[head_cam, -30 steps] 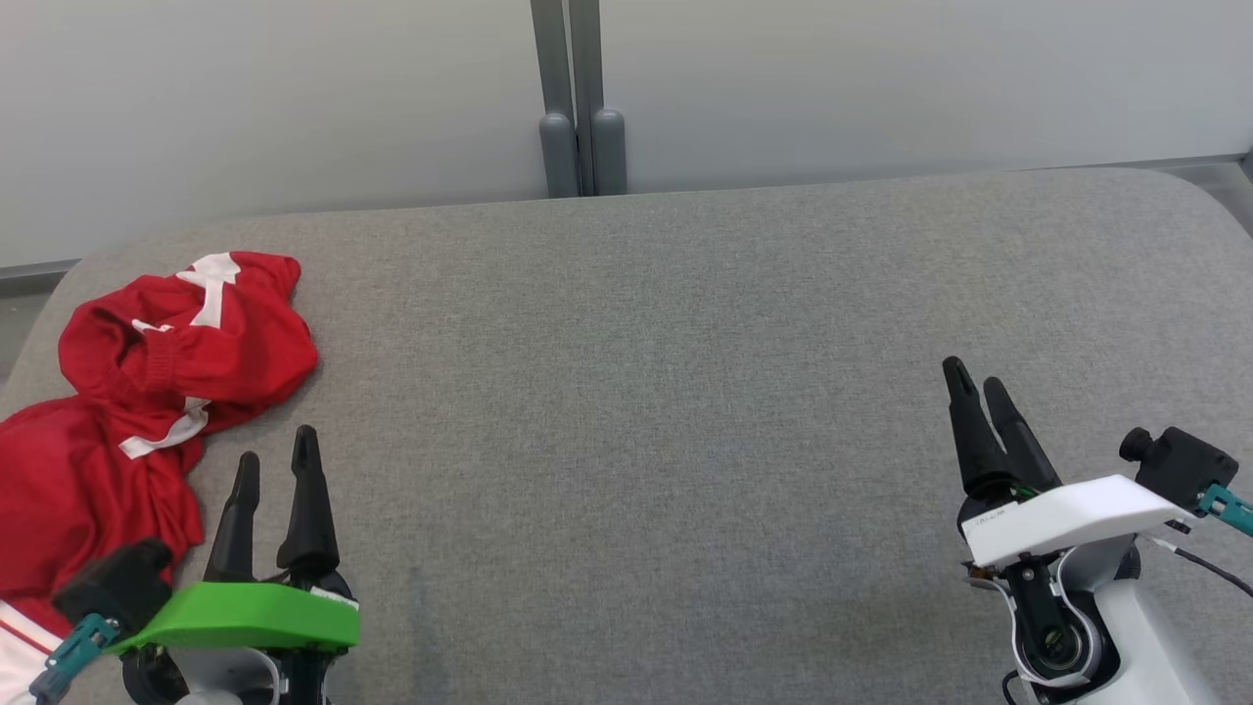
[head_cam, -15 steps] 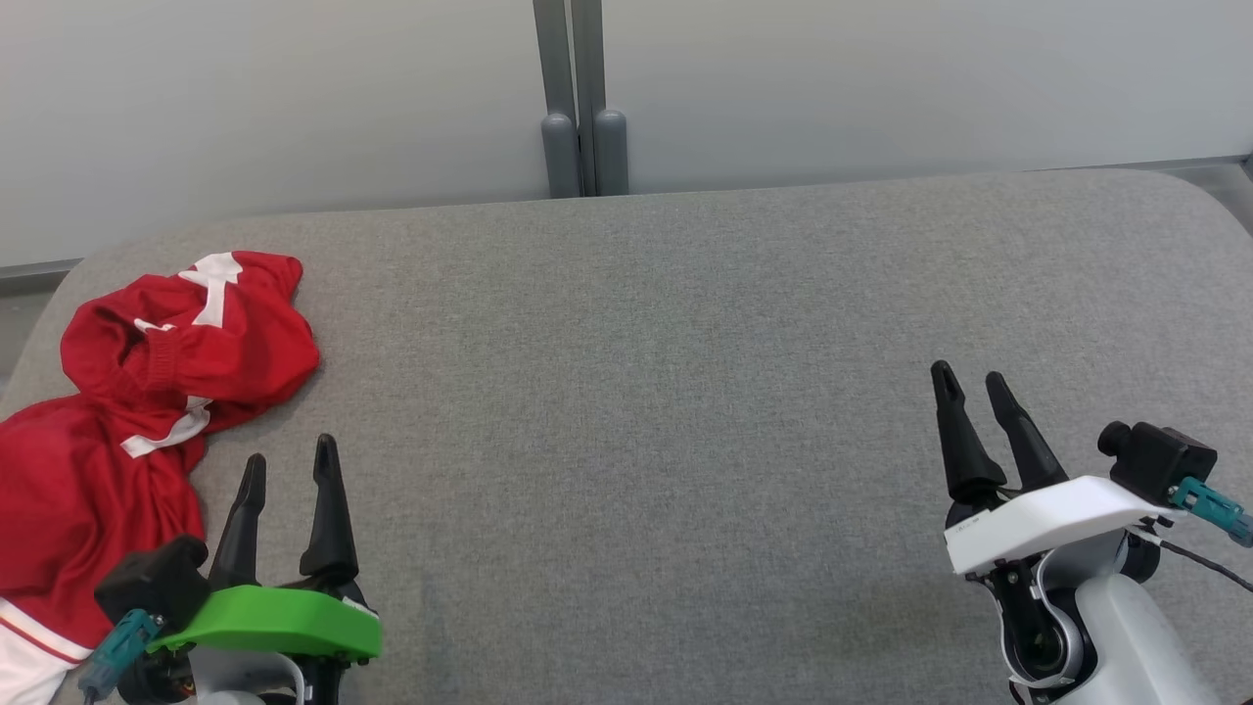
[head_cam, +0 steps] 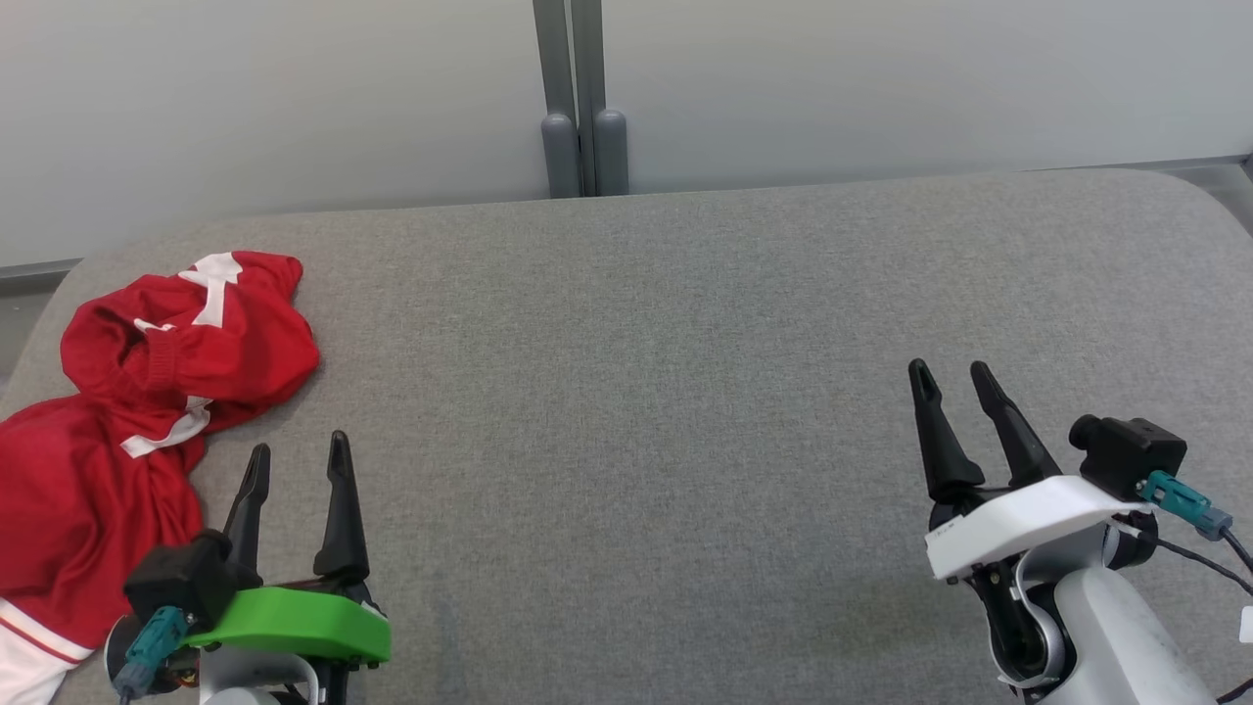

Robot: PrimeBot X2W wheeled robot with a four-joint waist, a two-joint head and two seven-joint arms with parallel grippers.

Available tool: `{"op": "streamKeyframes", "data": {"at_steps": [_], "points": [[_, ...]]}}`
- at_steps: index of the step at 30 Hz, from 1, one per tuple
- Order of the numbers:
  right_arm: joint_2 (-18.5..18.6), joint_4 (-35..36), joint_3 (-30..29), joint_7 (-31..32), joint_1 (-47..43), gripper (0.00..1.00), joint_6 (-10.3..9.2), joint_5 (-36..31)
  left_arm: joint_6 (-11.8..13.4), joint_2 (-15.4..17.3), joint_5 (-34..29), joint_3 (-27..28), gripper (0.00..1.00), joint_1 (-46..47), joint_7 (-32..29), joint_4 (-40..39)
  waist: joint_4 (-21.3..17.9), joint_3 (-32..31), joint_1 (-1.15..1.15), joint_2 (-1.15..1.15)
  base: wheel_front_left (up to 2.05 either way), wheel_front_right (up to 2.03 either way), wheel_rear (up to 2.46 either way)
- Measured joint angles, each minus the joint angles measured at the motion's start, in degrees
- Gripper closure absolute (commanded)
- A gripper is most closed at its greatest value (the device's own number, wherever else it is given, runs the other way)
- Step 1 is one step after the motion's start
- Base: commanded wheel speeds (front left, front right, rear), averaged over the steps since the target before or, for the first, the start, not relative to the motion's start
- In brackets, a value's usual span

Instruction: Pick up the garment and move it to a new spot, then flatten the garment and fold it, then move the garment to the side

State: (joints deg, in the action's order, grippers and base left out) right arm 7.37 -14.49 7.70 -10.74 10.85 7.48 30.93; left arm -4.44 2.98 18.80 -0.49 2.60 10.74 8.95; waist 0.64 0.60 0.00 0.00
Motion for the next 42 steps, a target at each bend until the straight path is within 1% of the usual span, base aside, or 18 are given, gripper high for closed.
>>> {"op": "streamKeyframes", "data": {"at_steps": [30,38,42], "points": [[1.67,-1.78,4.10,-3.38,1.38,0.00,0.01,-10.61,-0.08,-0.03,-12.17,-0.88,0.00,-0.54,3.46,-1.19,-0.10,-0.28,0.00,0.00,0.00,0.00,0.00],[1.96,-1.96,4.56,-4.26,1.83,0.00,0.01,-12.99,0.01,-0.08,-15.01,-1.08,0.00,-0.70,4.25,-1.20,-0.07,-0.17,0.00,0.00,0.00,0.00,0.00],[1.97,-2.00,4.56,-4.31,1.86,0.00,0.01,-13.03,0.08,-0.10,-15.07,-1.10,0.00,-0.71,4.32,-1.20,-0.04,-0.15,0.00,0.00,0.00,0.00,0.00]]}}
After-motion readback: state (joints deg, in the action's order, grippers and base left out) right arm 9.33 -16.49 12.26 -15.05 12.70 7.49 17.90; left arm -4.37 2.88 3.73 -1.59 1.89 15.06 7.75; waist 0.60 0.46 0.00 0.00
